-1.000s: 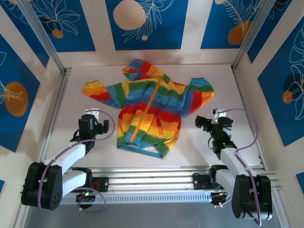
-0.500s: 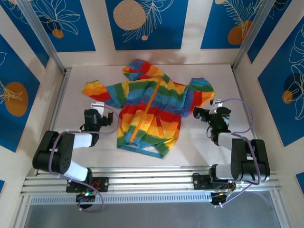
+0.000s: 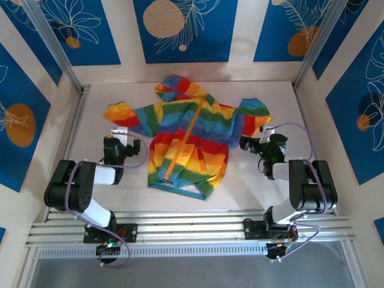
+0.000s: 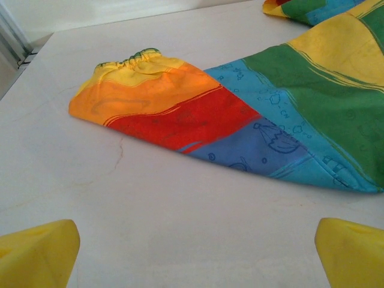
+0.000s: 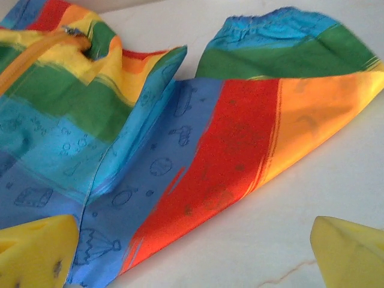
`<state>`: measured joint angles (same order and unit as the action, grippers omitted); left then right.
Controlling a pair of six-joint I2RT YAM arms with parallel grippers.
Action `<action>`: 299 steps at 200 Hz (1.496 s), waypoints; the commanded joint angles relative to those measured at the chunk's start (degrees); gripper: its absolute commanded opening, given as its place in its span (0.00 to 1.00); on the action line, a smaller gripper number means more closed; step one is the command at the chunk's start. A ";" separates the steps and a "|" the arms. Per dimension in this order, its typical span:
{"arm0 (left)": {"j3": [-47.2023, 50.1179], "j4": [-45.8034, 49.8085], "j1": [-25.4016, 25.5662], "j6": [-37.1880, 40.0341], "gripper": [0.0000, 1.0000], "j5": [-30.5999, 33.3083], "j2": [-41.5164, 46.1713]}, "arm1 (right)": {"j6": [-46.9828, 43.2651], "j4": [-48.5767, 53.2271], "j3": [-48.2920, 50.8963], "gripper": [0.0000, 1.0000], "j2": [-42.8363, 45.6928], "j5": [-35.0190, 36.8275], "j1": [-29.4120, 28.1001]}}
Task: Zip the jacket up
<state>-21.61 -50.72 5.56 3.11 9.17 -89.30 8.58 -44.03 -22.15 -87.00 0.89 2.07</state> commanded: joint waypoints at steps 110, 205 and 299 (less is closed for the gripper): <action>0.58 -3.90 -0.62 -0.68 1.00 -1.41 -0.35 | -2.89 -1.54 -1.94 0.99 -0.21 2.33 -1.72; 0.53 -3.88 -0.66 -0.74 1.00 -1.43 -0.29 | -2.91 -1.57 -1.97 0.99 -0.19 2.37 -1.76; 0.28 -3.49 -0.71 -0.83 1.00 -1.52 -0.48 | -3.09 -1.17 -2.32 0.99 -0.45 2.63 -1.98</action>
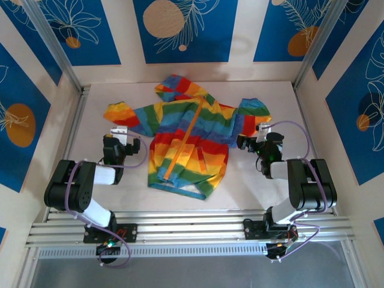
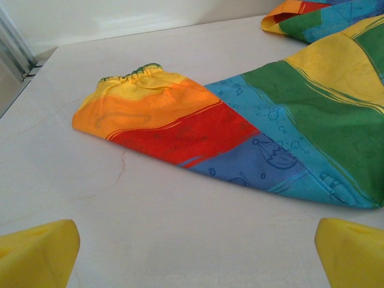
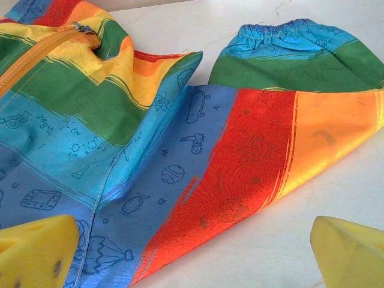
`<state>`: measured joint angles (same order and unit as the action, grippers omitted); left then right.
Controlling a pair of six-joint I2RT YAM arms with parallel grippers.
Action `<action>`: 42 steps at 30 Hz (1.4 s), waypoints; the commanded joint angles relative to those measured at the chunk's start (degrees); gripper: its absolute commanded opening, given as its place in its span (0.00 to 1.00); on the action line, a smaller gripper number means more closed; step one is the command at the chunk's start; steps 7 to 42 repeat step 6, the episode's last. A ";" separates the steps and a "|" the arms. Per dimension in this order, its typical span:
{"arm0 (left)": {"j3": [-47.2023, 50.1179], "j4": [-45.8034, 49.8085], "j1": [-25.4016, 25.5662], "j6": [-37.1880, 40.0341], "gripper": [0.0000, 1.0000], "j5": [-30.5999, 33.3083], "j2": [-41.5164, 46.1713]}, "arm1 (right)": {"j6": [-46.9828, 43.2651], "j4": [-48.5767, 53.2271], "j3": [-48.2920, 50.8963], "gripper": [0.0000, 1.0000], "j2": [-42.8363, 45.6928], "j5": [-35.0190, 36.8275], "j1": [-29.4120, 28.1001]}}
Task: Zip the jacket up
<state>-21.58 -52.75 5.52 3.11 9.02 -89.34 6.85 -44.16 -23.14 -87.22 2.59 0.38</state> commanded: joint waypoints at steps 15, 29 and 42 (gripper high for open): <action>0.54 -1.83 -0.60 -0.69 1.00 -1.28 -0.28 | -1.23 -1.46 -0.97 0.99 -0.06 0.75 -0.21; 0.54 -1.83 -0.60 -0.69 1.00 -1.28 -0.28 | -1.23 -1.46 -0.97 0.99 -0.06 0.75 -0.21; 0.54 -1.83 -0.60 -0.69 1.00 -1.28 -0.28 | -1.23 -1.46 -0.97 0.99 -0.06 0.75 -0.21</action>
